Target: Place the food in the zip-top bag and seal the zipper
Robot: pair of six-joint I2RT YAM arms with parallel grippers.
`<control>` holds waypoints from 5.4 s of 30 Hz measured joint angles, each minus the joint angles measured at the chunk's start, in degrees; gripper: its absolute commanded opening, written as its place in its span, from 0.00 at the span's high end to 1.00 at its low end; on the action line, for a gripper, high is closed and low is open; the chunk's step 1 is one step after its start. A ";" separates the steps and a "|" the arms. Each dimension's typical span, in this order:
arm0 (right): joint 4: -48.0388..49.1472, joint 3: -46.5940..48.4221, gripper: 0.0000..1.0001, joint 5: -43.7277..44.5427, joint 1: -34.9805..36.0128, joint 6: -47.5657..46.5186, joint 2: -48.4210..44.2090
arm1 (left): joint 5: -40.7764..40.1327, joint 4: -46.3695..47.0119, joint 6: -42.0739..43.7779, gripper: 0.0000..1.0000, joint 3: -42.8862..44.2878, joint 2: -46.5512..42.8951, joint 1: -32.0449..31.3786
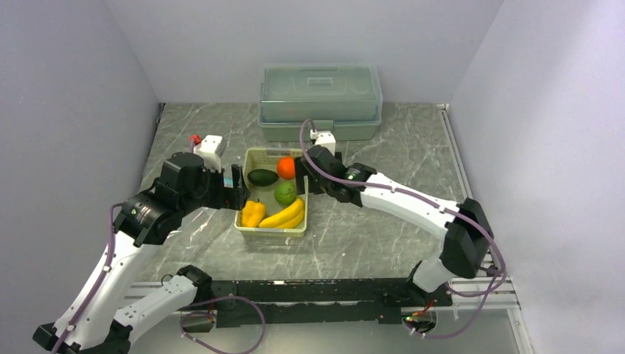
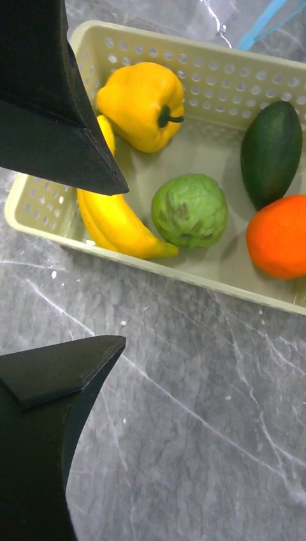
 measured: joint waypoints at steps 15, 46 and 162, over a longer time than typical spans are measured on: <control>-0.98 5.90 0.43 2.19 0.00 9.18 12.85 | 0.68 -0.07 -1.51 0.00 -2.45 -1.07 0.00; -3.17 6.82 1.00 2.40 -0.59 13.22 19.15 | 1.03 1.01 -2.54 0.00 -5.90 -4.92 0.00; 1.51 27.23 0.40 -30.62 -10.54 -8.17 19.28 | 3.32 6.78 -1.05 0.00 -14.27 -9.66 0.00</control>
